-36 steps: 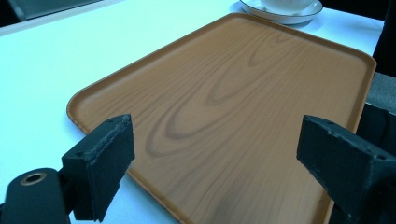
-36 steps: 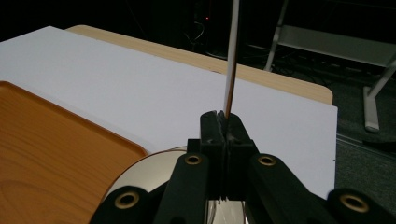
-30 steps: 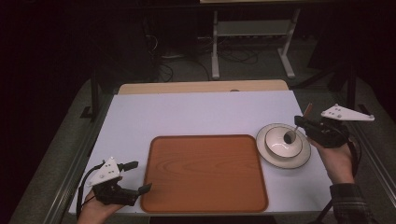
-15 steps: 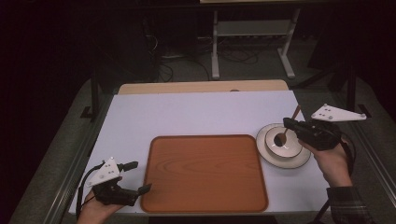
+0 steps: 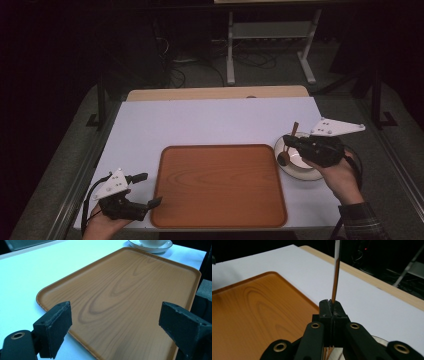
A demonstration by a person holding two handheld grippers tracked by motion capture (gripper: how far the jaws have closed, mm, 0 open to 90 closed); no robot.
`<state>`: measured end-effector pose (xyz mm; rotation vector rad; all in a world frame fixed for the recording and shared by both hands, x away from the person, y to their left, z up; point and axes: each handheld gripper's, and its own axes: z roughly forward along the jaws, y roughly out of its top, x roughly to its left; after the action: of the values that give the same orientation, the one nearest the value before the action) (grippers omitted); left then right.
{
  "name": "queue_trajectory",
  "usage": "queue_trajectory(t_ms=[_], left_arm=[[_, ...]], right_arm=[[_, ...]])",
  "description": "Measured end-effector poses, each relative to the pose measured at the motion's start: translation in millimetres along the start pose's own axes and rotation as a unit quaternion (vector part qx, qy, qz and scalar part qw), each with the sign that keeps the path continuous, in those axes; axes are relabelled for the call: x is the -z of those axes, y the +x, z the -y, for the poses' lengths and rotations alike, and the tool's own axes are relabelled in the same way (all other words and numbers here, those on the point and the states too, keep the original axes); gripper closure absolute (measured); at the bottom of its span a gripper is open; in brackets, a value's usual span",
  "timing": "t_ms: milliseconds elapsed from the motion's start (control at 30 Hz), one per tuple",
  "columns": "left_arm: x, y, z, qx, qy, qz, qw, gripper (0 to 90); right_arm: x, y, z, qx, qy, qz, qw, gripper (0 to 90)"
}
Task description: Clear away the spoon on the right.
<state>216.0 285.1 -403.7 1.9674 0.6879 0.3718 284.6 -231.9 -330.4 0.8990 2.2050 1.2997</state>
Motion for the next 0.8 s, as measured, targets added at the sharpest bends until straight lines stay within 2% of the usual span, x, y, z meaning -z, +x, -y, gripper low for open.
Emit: queue_trajectory(t_ms=[433,800], left_arm=[[0.1,0.1,0.1,0.0,0.0,0.001,1.0,10.9],[0.0,0.1,0.1,0.0,0.001,0.001,1.0,10.9]], right_arm=[[-27.5,17.5,7.3,0.016,0.042,-0.036,0.9984,88.2],[-49.0,25.7,17.1,0.024,0.09,-0.057,0.9941,88.1]])
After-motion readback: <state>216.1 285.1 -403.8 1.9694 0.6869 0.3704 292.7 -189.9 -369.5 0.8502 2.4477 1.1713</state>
